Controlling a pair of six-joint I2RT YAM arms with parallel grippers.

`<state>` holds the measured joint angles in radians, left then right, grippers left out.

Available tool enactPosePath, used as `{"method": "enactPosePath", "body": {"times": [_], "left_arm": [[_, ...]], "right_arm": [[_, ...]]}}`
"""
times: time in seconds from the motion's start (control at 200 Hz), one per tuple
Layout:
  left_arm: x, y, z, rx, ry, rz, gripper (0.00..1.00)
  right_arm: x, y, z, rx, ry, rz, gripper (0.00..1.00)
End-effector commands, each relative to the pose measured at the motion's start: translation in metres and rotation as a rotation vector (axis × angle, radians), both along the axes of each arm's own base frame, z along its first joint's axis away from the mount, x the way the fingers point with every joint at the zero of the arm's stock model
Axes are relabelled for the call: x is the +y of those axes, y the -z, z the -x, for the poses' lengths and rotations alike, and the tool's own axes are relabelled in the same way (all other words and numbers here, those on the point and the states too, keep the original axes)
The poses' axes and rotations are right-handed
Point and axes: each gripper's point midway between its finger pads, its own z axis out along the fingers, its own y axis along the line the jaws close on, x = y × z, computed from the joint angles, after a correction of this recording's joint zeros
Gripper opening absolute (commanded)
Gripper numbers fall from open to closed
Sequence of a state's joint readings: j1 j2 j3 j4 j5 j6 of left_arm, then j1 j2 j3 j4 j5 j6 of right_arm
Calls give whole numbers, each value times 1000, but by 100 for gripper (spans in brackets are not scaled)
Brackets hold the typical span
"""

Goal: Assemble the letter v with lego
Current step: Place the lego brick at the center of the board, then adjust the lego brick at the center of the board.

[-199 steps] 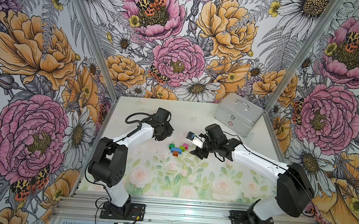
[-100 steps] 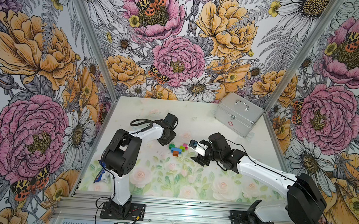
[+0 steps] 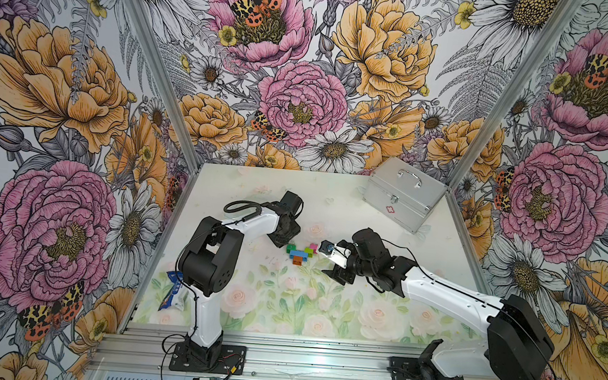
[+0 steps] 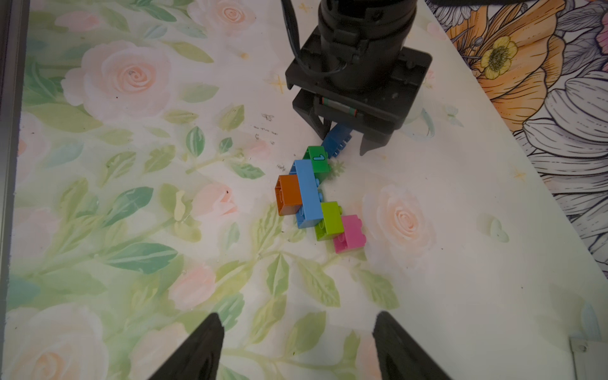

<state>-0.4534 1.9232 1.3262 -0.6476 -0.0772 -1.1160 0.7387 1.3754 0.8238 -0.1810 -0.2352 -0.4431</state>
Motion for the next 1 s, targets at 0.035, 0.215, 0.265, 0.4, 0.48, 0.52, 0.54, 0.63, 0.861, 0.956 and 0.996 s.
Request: {"method": "enactPosePath", "body": {"times": [0.035,0.215,0.265,0.4,0.48,0.52,0.54,0.63,0.861,0.956,0.996], "left_arm": [[1,-21,-6,-30,65,33,56],[11,-37,9,-42,137,64,63],[14,-38,17,-45,153,55,65],[29,-33,39,-35,190,9,55],[42,-24,52,-14,182,-23,39],[44,-20,56,-3,190,-29,34],[43,-19,57,1,197,-32,32],[38,-9,59,30,224,-36,23],[36,13,54,83,215,-46,17],[36,17,50,87,208,-50,17],[37,18,48,85,204,-54,17]], "right_arm": [[8,-6,-6,-10,41,-29,75],[7,-11,-13,-39,99,-58,75],[4,-12,-14,-48,119,-69,75],[0,-11,-13,-48,152,-97,75],[-3,-9,-14,-36,182,-96,75],[-4,-7,-14,-32,188,-96,75],[-5,-7,-14,-31,192,-97,75],[-7,-6,-15,-31,205,-95,75],[-9,-7,-15,-35,216,-94,75],[-11,-5,-15,-38,220,-86,75],[-11,-5,-15,-38,222,-85,75]]}}
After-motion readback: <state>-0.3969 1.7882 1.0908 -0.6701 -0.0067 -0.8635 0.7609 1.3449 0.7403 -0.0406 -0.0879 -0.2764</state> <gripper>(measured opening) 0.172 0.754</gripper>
